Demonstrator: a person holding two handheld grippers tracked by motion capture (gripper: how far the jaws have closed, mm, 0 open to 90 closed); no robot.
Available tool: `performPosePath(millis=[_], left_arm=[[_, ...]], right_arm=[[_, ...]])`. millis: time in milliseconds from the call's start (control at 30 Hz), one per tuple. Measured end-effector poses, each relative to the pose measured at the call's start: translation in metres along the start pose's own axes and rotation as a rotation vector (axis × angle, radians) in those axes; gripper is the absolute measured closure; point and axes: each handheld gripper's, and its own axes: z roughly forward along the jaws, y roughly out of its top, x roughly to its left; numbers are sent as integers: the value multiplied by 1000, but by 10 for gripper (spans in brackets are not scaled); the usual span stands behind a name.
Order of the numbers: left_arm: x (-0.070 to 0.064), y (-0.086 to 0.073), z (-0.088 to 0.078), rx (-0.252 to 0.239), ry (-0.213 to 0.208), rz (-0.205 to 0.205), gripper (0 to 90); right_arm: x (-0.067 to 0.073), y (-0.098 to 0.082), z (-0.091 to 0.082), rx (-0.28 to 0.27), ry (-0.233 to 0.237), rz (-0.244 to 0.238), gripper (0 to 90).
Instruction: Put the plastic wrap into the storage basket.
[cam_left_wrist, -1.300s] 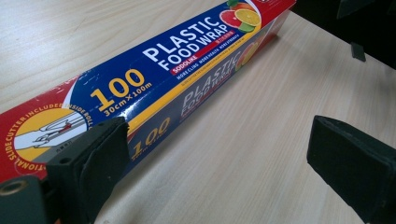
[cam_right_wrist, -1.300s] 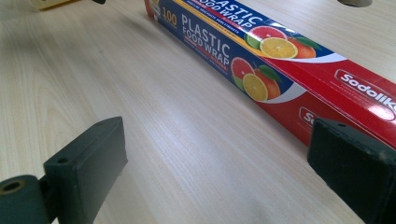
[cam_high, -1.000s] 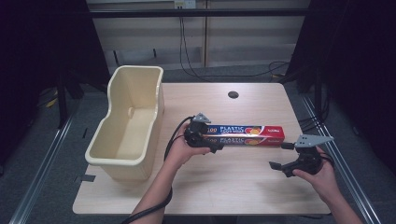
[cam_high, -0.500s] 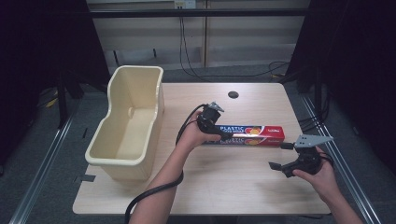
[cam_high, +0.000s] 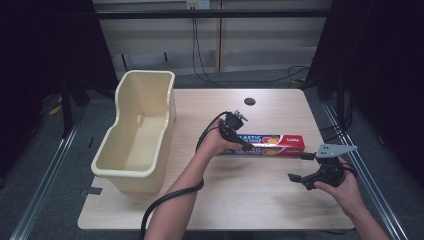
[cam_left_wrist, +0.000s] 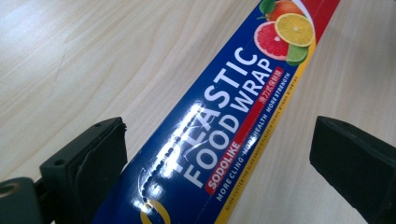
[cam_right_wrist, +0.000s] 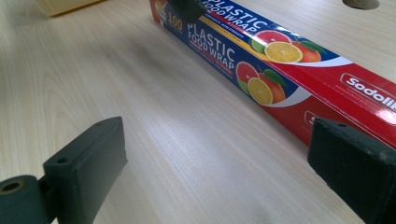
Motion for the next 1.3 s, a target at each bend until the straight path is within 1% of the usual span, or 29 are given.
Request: performPosePath(millis=[33, 133, 167, 200, 233, 267, 300, 400, 433, 467, 500, 600, 667, 700, 767, 800, 833, 867, 900, 933, 967, 1000, 1033, 1067, 1100, 1133, 1167, 1233, 1300], left_arm=[[0, 0, 1, 14, -5, 8, 38], [-1, 0, 5, 26, -3, 10, 37], [-1, 1, 7, 35, 2, 17, 35], [-1, 0, 8, 34, 5, 14, 36], [0, 1, 10, 45, 2, 23, 37], [0, 1, 11, 50, 8, 23, 37], [0, 1, 12, 64, 11, 33, 39], [-2, 1, 14, 69, 28, 27, 61], [-2, 1, 14, 78, 26, 29, 76], [-2, 2, 14, 92, 30, 37, 90], [-1, 2, 15, 90, 24, 42, 101], [-3, 2, 15, 118, 28, 60, 122], [-5, 1, 14, 117, 26, 55, 135], [-6, 0, 13, 127, 25, 60, 144], [-7, -1, 13, 122, 29, 56, 176], [-7, -1, 9, 154, 25, 93, 176], [-8, -3, 7, 149, 18, 72, 221], [-9, -4, 5, 147, 11, 49, 241], [-9, -5, 3, 155, 0, 36, 266], [-9, -5, 3, 155, 0, 36, 293], [-10, -7, -1, 164, -15, 25, 324], [-10, -8, -3, 167, -11, 21, 342], [-11, -10, -4, 168, -13, 8, 359], [-11, -11, -6, 173, -19, 11, 372], [-11, -13, -8, 170, -14, 0, 378], [-11, -13, -8, 170, -14, 0, 382], [-12, -18, -12, 172, -11, -20, 384], [-12, -19, -14, 179, -11, -24, 386], [-14, -25, -20, 188, -4, -46, 386]], right_arm=[[0, 0, 0, 0, -1, 1, 46], [0, 0, 0, 0, 0, -1, 46], [0, 0, 0, 0, 2, -3, 46], [0, 1, 0, 2, 5, 0, 46], [0, 1, 0, 2, 3, 1, 46], [-1, 1, 0, 0, 1, 0, 46], [0, 1, 0, -1, 3, 3, 46], [-1, 1, -1, -3, 1, 0, 46], [-1, 1, -1, -3, 0, 0, 47], [-1, 1, 0, -2, 1, 1, 46], [-1, 1, 0, -1, 1, 3, 46], [-1, 1, -1, -6, 4, 1, 47], [-1, 2, -1, -6, 5, 3, 47], [-1, 2, -2, -8, 5, 4, 47], [-1, 1, -2, -9, 2, 4, 47], [-1, 1, -2, -11, -1, 6, 47], [-2, 1, -2, -12, 3, 7, 47], [-2, 2, -2, -13, 3, 7, 47], [-1, 2, -2, -12, 5, 9, 47], [-1, 2, -2, -12, 5, 9, 47], [-1, 2, -1, -14, 2, 9, 47], [-1, 2, -1, -14, 2, 9, 47], [0, 2, -1, -14, 6, 10, 47], [-1, 3, -1, -15, 4, 8, 47], [0, 3, -1, -14, 5, 7, 47], [0, 3, -1, -14, 5, 7, 47], [0, 3, -1, -16, 4, 9, 47], [0, 3, -1, -16, 6, 9, 47], [0, 3, -1, -18, 4, 9, 47]])
